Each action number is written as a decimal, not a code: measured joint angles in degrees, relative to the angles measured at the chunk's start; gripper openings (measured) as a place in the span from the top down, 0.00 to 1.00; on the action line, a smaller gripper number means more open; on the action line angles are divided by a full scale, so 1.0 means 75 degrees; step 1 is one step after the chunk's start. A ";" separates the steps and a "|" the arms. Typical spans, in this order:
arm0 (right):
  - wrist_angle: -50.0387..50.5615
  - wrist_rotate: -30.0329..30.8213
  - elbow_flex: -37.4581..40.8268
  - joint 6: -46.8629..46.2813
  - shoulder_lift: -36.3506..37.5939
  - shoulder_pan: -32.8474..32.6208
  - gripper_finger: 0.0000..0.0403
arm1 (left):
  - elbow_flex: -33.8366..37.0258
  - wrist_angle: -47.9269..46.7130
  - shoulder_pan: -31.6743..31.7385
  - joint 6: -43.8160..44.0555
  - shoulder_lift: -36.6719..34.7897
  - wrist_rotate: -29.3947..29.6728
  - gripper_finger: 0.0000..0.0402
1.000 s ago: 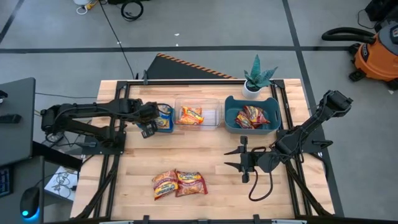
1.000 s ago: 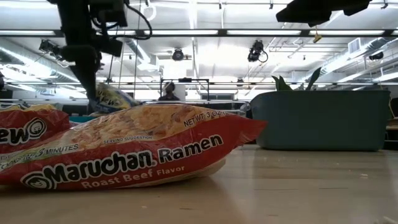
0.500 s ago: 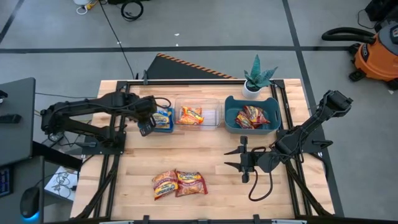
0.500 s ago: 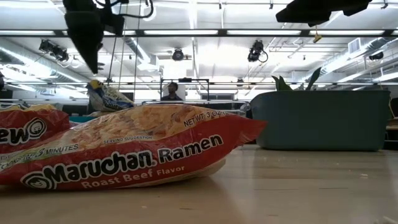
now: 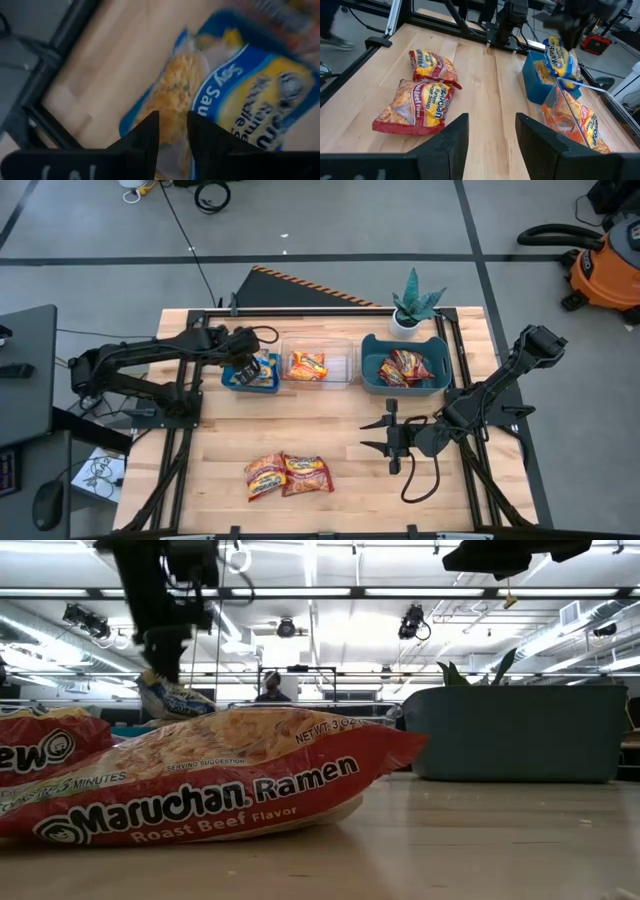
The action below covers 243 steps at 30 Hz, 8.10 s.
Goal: Sort Maruchan noodles
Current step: Put the blue noodle pack into the blue bin, then put the red noodle pack into the blue bin, then put the red noodle pack into the green bin
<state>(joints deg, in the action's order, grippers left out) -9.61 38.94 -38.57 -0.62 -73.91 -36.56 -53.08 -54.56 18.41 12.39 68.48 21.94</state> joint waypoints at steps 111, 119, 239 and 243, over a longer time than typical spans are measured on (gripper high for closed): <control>0.1278 -0.0805 -0.3357 0.1751 -0.4603 0.0293 0.97 | 0.1874 0.5949 -0.6847 0.3698 0.1344 -0.0525 0.75; 0.3123 -0.0326 -0.3357 0.1179 -0.2928 0.0587 0.98 | 0.1871 0.6364 -0.6076 0.3402 0.0695 -0.0100 0.75; 0.5356 -0.3587 -0.3174 -0.2157 -0.1129 0.2383 0.67 | 0.1871 0.4339 -0.7157 0.5405 0.0489 -0.3231 0.74; 0.5337 -0.3573 -0.3450 -0.2033 -0.1271 0.2199 0.67 | 0.1871 0.4369 -0.7919 0.6653 0.0852 -0.3288 0.75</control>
<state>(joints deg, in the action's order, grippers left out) 30.42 12.14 -64.45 -15.87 -83.44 -20.06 -39.05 -21.79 -40.98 62.29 74.86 -2.72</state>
